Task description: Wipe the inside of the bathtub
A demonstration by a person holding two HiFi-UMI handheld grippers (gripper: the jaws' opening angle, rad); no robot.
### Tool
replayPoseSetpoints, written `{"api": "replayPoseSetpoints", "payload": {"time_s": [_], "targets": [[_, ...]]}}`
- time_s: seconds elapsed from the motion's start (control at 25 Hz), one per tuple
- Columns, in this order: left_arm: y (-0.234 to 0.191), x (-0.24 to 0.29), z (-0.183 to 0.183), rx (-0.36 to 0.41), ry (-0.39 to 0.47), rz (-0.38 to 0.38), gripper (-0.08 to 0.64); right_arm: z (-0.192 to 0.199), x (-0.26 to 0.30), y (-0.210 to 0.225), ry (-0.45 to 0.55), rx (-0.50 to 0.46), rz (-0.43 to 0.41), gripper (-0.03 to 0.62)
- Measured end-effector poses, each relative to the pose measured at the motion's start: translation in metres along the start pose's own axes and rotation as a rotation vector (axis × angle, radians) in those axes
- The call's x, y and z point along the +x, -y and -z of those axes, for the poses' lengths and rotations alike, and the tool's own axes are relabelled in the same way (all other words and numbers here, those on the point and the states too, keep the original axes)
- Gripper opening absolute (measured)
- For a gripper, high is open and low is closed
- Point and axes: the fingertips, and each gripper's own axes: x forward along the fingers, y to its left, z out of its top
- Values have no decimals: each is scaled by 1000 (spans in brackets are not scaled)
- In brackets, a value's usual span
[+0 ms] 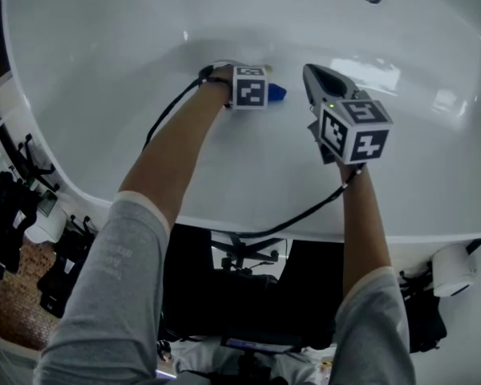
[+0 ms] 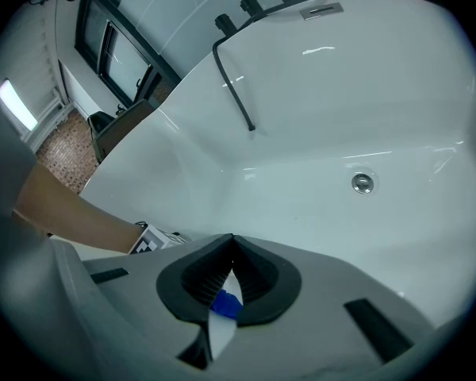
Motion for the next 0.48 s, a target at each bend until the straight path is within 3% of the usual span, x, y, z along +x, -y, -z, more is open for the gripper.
{"api": "replayPoseSetpoints", "payload": {"time_s": [0.24,0.36,0.48], "targets": [[47,-37,-35,31,97,63,92,-6,-20,-2,9,9,16,9],[76,-54,-50,9,204,140,92,-5,-26,3,3,11,32,9],[86,-59,-46,-45,239,150,94,-1,-28,4,-1,12,32,9]]}}
